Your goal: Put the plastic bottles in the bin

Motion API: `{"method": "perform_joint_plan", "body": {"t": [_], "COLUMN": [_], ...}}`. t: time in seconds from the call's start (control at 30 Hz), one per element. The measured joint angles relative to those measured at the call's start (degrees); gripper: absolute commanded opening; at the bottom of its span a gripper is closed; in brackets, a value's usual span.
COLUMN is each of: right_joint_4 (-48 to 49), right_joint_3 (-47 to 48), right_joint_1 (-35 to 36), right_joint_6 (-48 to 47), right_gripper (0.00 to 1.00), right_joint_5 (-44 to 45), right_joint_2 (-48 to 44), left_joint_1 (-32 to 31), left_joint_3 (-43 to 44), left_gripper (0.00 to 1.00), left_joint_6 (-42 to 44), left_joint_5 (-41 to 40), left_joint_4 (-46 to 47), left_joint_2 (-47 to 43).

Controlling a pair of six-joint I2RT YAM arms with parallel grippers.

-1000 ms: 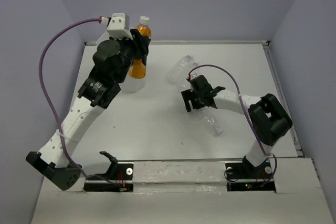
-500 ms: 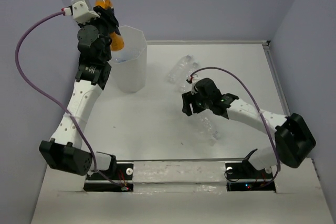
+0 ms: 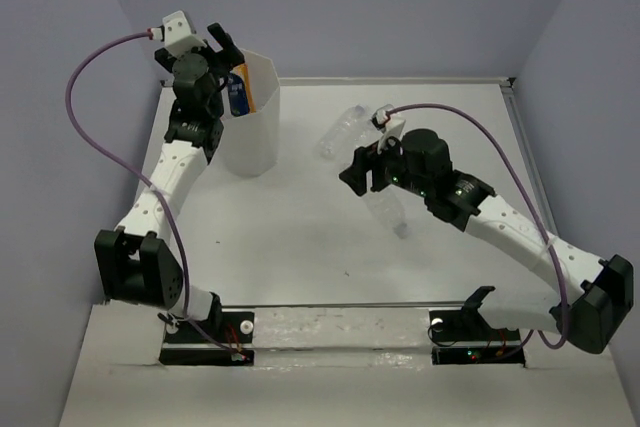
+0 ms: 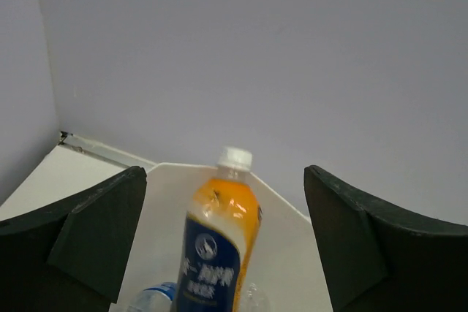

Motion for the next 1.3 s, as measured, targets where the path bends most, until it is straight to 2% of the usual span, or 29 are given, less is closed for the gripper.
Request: {"method": "perform_joint_plan", "body": {"t": [0.17,0.4,0.6,0.7,0.87,1.03,1.17,1.3], "right_joint_4": [2.1,13.2,22.3,25.2,31.8,41.7,46.2,47.3], "right_joint_3": [8.4,21.6,30.8,37.9,47.7,55.6,64.1,76.5], "right_joint_1": [0.0,0.0,0.0,0.0,0.0,0.0,0.0,0.0], "right_joint_6": [-0.9,-1.3,-0.6,-0.6,-0.2,1.4,4.0,6.8], "right_gripper": [0.50,0.47,0.46,0.46,0.44,0.44,0.44,0.44], "right_joint_5": [0.8,0.7,-0.4,-0.7,-1.7,-2.6,-4.9,-7.2], "right_joint_2": [1.7,8.7,19.2,25.4,32.9,40.1,48.1,58.8], "left_joint_1": [0.0,0.0,0.1,0.1,-0.2,-4.0,-7.9,-10.0], "left_joint_3": [-4.3,-11.7,-22.8,-29.1,-34.5,-39.8,-40.4,-40.4], "left_gripper": [0.99,0.99,0.99,0.99,0.99,0.99,0.99,0.99], "left_joint_6": [-1.1,-7.3,-11.6,-12.0,-10.8,-10.4,-10.3,-10.3], "left_joint_5": [0.4,4.6,12.0,16.1,18.8,16.6,15.4,15.1], "left_joint_4": [0.3,-0.7,-9.9,-17.7,-28.4,-35.2,-37.1,-36.9], "left_joint_2": [-9.3,-27.5,-42.2,-50.1,-56.0,-58.3,-58.9,-60.6]}}
